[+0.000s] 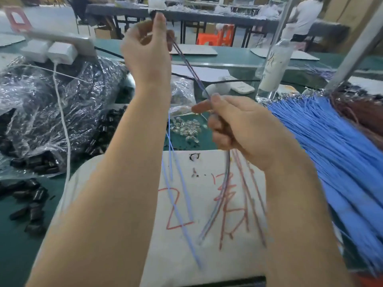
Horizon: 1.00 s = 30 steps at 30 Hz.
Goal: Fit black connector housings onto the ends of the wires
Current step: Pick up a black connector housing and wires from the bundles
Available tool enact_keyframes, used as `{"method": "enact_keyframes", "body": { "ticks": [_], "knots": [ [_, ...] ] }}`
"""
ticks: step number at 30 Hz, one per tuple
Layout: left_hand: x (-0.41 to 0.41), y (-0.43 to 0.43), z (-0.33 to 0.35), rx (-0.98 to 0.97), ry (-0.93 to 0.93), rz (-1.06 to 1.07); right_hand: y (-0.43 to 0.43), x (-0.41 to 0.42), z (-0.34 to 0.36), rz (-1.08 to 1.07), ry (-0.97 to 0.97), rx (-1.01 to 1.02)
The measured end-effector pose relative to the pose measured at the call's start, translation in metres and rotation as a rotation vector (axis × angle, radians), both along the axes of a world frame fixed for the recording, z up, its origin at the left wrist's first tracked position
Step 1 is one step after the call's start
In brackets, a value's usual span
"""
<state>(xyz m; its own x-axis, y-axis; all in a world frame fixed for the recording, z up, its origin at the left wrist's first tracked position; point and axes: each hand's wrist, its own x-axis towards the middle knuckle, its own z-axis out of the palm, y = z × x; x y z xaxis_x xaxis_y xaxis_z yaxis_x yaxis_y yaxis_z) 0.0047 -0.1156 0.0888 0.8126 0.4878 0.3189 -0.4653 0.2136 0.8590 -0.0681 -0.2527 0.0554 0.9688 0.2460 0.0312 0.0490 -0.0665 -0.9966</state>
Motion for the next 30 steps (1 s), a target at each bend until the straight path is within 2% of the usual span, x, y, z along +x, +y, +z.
{"method": "enact_keyframes", "body": {
  "ticks": [3, 5, 7, 9, 11, 13, 15, 18, 23, 26, 30],
  "knots": [
    [0.015, -0.043, -0.006, -0.135, 0.099, -0.064, -0.043, -0.019, 0.017, -0.208, -0.142, -0.210],
    [0.024, -0.077, -0.022, -0.185, 0.236, -0.177, -0.071, -0.018, 0.010, -0.419, -0.173, -0.446],
    [0.030, -0.110, -0.047, -0.107, 0.376, -0.365, -0.095, -0.006, -0.011, -0.592, -0.135, -0.699],
    [0.030, -0.140, -0.076, -0.005, 0.513, -0.543, -0.109, 0.008, -0.038, -0.673, -0.018, -0.890],
    [0.026, -0.163, -0.101, 0.092, 0.624, -0.589, -0.113, 0.017, -0.065, -0.712, 0.078, -1.013],
    [0.022, -0.177, -0.117, 0.204, 0.650, -0.582, -0.112, 0.020, -0.084, -0.741, 0.126, -1.086],
    [0.019, -0.182, -0.124, 0.266, 0.646, -0.588, -0.111, 0.022, -0.092, -0.753, 0.149, -1.115],
    [0.021, -0.175, -0.121, 0.240, 0.633, -0.578, -0.109, 0.025, -0.088, -0.751, 0.126, -1.082],
    [0.025, -0.136, -0.093, 0.118, 0.490, -0.509, -0.076, 0.035, -0.066, -0.750, -0.087, -0.924],
    [0.021, -0.092, -0.074, 0.053, 0.411, -0.404, -0.033, 0.052, -0.061, -0.596, -0.150, -0.880],
    [0.008, -0.016, -0.063, -0.052, 0.344, -0.258, 0.043, 0.066, -0.064, -0.315, -0.122, -0.834]
  ]
}}
